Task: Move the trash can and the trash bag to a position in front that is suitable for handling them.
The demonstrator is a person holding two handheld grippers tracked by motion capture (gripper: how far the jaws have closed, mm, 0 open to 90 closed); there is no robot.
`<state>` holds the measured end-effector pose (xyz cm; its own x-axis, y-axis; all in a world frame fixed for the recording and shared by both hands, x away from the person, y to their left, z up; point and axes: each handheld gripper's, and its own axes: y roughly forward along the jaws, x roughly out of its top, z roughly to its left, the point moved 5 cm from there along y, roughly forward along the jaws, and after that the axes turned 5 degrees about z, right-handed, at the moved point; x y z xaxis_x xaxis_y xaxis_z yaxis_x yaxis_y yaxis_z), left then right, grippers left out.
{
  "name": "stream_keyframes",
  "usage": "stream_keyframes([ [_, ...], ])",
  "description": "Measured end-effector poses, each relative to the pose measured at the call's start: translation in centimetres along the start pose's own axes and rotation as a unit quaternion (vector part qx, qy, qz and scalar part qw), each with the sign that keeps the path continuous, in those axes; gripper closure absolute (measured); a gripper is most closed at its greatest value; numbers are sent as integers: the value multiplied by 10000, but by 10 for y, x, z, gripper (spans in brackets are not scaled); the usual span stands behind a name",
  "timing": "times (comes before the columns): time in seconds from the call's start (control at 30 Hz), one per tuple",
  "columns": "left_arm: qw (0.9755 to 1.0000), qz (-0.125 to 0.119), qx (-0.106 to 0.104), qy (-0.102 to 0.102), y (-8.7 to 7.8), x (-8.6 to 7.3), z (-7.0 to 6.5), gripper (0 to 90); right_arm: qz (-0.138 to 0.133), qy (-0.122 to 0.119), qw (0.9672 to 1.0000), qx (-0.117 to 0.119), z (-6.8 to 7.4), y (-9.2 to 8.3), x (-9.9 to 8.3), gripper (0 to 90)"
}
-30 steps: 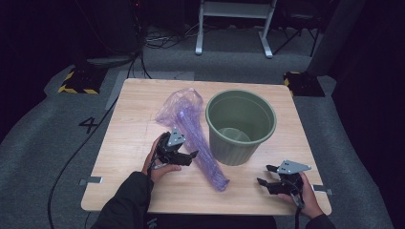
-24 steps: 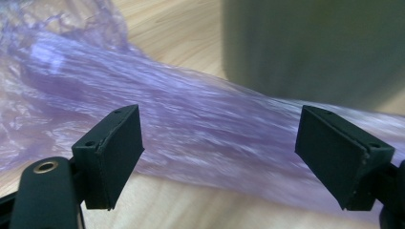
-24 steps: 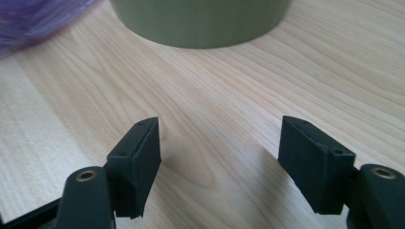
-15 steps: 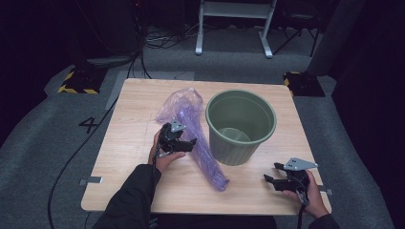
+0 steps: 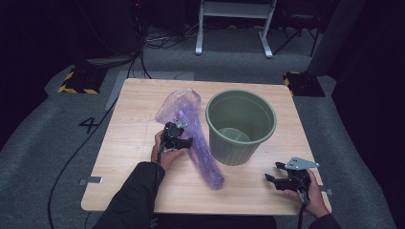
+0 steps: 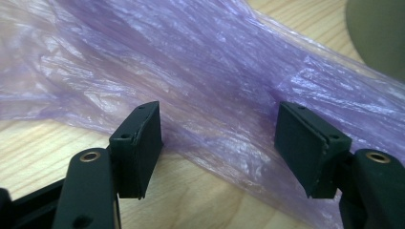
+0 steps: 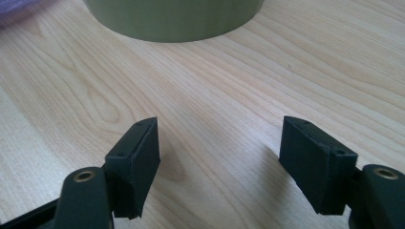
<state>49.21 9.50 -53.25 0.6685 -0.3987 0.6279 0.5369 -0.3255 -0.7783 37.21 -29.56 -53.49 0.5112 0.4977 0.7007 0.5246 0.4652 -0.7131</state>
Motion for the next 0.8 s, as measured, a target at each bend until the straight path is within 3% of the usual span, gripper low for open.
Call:
stream_keyframes([
  [0.13, 10000, 9, -24, 6, -3, -3, 4, 342, -22, 50, 10000, -31, -3, -1, -1, 303],
  [0.23, 10000, -40, -67, 29, -6, -7, 7, 415, -20, 65, 10000, -48, -5, -1, -1, 303],
  [0.27, 9999, -52, -94, 122, -10, -11, 9, 466, -22, 75, 10000, -41, -6, -1, -1, 304],
  [0.43, 9998, -57, -115, 136, -21, -23, 15, 678, 2, 19, 10000, 3, -5, -1, -1, 319],
  [0.47, 9999, -38, -55, 154, -23, -25, 16, 730, 1, 22, 10000, 8, -5, -1, -1, 318],
  [0.53, 9990, -127, 174, 390, -28, -33, 18, 831, 2, 40, 10000, 18, -5, 0, -1, 317],
  [0.63, 9988, -180, 143, 423, -32, -39, 20, 886, 10, 61, 10000, 29, -6, 0, -1, 317],
  [0.8, 9995, -293, -116, -15, -43, -53, 32, 892, 12, 72, 10000, 20, -6, 1, 0, 314],
])
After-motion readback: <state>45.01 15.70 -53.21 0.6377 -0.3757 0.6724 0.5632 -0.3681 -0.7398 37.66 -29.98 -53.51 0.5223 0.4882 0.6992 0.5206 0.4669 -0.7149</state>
